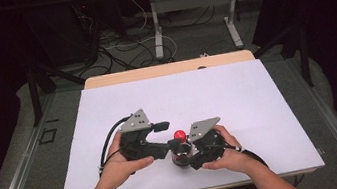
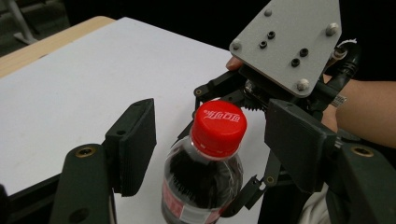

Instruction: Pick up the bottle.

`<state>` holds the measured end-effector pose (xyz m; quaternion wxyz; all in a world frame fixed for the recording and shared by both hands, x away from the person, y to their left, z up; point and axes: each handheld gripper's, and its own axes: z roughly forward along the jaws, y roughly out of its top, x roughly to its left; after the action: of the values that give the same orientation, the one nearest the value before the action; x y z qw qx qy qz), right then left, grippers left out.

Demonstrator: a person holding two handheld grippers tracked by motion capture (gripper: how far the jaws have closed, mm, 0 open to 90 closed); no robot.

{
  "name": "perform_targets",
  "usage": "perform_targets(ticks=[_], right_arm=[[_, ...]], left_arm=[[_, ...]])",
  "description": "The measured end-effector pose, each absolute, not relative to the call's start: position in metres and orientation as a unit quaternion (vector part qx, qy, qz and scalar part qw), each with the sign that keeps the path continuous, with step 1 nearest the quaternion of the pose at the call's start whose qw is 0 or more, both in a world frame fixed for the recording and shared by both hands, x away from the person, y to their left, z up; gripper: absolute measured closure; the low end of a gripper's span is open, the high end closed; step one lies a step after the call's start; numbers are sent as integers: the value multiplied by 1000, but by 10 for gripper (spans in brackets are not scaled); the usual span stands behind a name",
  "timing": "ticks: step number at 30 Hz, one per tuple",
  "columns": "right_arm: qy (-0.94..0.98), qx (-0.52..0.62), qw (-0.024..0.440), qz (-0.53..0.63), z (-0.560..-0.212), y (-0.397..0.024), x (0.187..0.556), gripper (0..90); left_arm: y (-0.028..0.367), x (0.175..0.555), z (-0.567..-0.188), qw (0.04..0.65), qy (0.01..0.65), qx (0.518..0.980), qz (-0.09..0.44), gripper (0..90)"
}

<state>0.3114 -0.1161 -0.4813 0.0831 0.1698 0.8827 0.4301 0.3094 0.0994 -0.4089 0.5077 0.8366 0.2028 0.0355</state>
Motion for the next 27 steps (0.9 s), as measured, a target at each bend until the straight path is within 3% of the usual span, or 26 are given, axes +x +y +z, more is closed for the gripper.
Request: perform_targets(ticks=[8, 12, 27], right_arm=[[880, 164, 75, 439, -480, -117, 311, 304], [882, 162, 67, 438, -479, -117, 310, 304], [867, 156, 72, 468, -478, -117, 307, 301]], left_arm=[[84, 317, -411, 499, 187, 846, -3, 498], [83, 318, -412, 499, 196, 844, 2, 589], [98, 316, -408, 510, 212, 833, 1, 608]])
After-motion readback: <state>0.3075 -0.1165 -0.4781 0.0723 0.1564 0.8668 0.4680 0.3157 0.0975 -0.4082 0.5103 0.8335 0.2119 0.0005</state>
